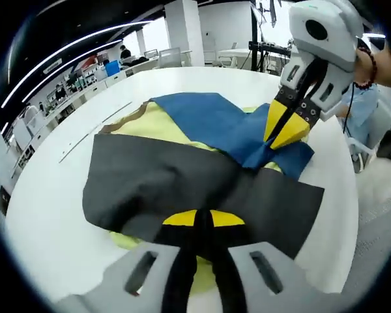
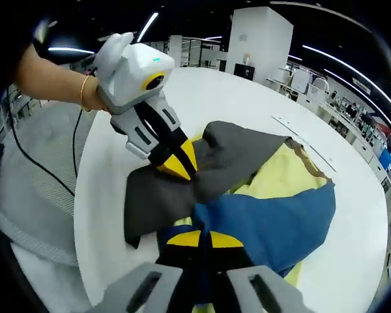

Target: Fold the garment on the visible template until the final outline fits inside the template.

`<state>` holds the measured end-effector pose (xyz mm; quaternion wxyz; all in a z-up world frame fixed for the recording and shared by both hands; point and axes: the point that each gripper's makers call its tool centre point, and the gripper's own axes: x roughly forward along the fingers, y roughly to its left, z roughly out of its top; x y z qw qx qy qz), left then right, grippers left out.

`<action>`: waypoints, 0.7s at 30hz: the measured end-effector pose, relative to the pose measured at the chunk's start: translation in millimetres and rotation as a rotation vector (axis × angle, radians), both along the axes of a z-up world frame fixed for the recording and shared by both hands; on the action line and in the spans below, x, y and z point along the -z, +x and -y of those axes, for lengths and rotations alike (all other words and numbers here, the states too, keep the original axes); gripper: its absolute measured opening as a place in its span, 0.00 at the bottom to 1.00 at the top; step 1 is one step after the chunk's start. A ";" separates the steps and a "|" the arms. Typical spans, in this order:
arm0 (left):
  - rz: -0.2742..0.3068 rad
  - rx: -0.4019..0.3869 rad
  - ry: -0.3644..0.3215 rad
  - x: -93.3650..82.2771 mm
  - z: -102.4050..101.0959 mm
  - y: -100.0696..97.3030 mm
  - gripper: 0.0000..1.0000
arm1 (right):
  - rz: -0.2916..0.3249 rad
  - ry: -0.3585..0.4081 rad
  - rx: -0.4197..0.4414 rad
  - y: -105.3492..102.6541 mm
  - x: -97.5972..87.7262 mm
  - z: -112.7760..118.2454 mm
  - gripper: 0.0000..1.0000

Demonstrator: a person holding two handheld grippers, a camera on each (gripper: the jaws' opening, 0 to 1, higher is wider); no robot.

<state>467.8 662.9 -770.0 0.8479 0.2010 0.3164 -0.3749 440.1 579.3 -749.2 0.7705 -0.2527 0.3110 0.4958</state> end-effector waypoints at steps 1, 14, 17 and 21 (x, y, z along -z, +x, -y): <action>0.000 0.002 0.006 -0.3 0.0 -0.3 0.02 | -0.006 0.010 0.009 0.0 -1.1 -0.2 0.00; 0.045 0.024 0.002 -16.5 1.6 -1.5 0.00 | 0.014 0.079 0.058 6.0 -28.5 5.7 0.00; 0.061 -0.019 -0.062 -29.0 0.6 2.8 0.00 | 0.008 0.107 0.081 9.2 -34.4 7.4 0.00; 0.086 -0.090 -0.146 -49.4 -6.5 10.2 0.00 | 0.019 0.137 0.109 14.5 -46.3 11.4 0.00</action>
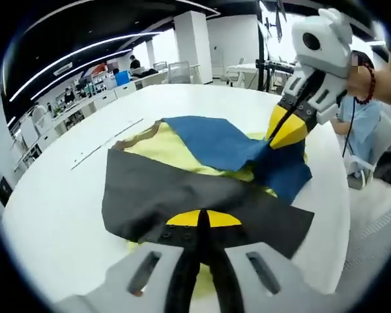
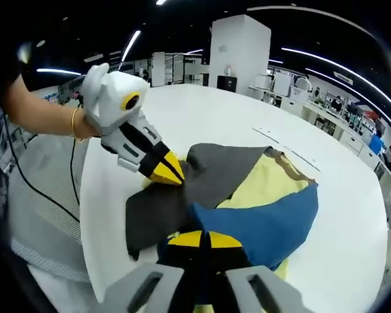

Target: Fold the garment on the visible template until the final outline fits inside the template.

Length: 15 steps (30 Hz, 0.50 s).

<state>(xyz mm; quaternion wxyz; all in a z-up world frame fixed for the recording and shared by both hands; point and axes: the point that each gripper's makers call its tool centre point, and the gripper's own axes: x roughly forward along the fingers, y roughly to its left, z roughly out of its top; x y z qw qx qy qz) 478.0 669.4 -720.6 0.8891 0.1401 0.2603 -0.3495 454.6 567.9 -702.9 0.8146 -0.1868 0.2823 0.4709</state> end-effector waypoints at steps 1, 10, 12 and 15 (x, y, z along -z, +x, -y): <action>0.002 -0.013 -0.011 -3.3 -2.0 1.2 0.00 | 0.009 0.002 0.005 2.2 -3.6 1.9 0.00; 0.079 -0.203 -0.135 -48.2 -39.9 23.0 0.00 | 0.082 0.038 0.140 35.8 -37.6 31.9 0.00; 0.090 -0.254 -0.199 -60.8 -51.5 30.2 0.00 | 0.094 0.045 0.171 43.7 -42.4 41.1 0.00; 0.114 -0.332 -0.249 -73.1 -72.7 41.0 0.00 | 0.117 0.035 0.217 56.4 -47.9 58.5 0.00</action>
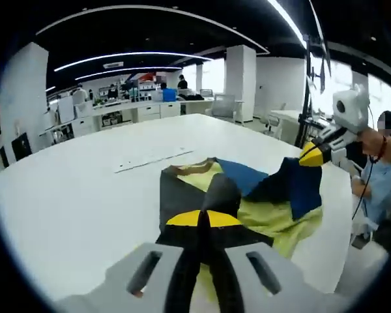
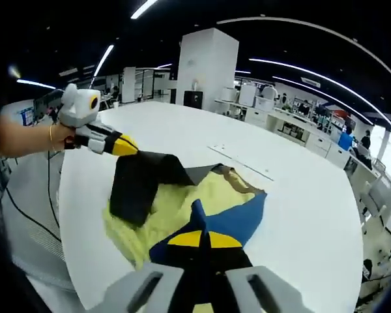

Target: Fold the garment on the visible template until the final outline fits inside the template.

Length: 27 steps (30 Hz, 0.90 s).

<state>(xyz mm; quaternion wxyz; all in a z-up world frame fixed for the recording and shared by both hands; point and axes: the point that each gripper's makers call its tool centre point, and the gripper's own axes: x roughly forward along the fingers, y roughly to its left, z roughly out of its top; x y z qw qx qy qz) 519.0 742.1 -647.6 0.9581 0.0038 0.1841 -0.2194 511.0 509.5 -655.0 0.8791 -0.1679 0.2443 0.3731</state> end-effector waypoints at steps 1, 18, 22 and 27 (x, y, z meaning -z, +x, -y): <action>-0.003 -0.049 -0.035 -2.9 -10.6 4.0 0.00 | 0.011 -0.004 0.023 5.3 -2.3 7.5 0.00; -0.018 -0.443 -0.226 16.9 -119.9 30.6 0.00 | -0.034 0.088 0.370 70.4 6.3 112.0 0.00; -0.028 -0.499 -0.185 29.6 -141.4 33.7 0.00 | -0.053 0.081 0.462 81.4 16.8 138.2 0.00; -0.057 -0.526 -0.185 43.1 -152.6 34.6 0.00 | -0.054 0.086 0.532 91.1 20.8 157.9 0.00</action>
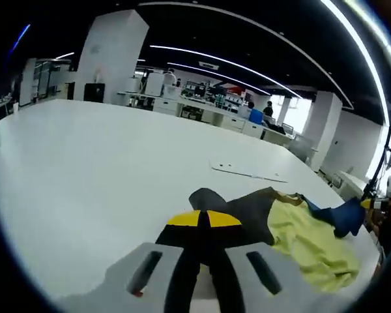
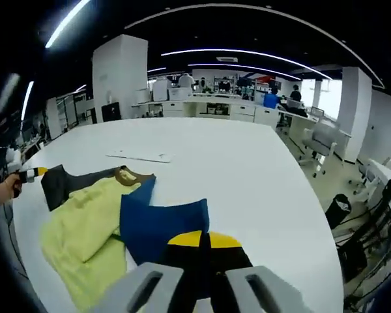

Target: Fold the garment on the visible template until the final outline fits inside the template.

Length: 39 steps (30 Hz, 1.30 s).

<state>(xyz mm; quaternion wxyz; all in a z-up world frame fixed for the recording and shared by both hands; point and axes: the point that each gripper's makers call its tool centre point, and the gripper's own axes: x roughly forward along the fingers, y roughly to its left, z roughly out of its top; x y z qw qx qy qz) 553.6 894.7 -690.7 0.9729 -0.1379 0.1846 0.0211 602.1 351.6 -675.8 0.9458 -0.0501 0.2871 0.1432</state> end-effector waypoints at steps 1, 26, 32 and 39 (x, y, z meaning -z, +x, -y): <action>-0.008 -0.004 0.010 2.9 -3.0 -0.3 0.00 | 0.004 -0.001 0.012 1.6 0.2 3.1 0.00; -0.109 -0.021 0.084 34.4 -44.0 10.2 0.00 | -0.072 0.089 0.312 7.6 46.5 87.5 0.00; -0.132 -0.009 0.145 36.2 -51.1 16.9 0.00 | -0.087 0.106 0.277 9.7 54.0 85.0 0.00; -0.149 -0.005 0.180 36.5 -54.4 19.7 0.00 | -0.110 0.115 0.282 10.6 58.1 87.9 0.00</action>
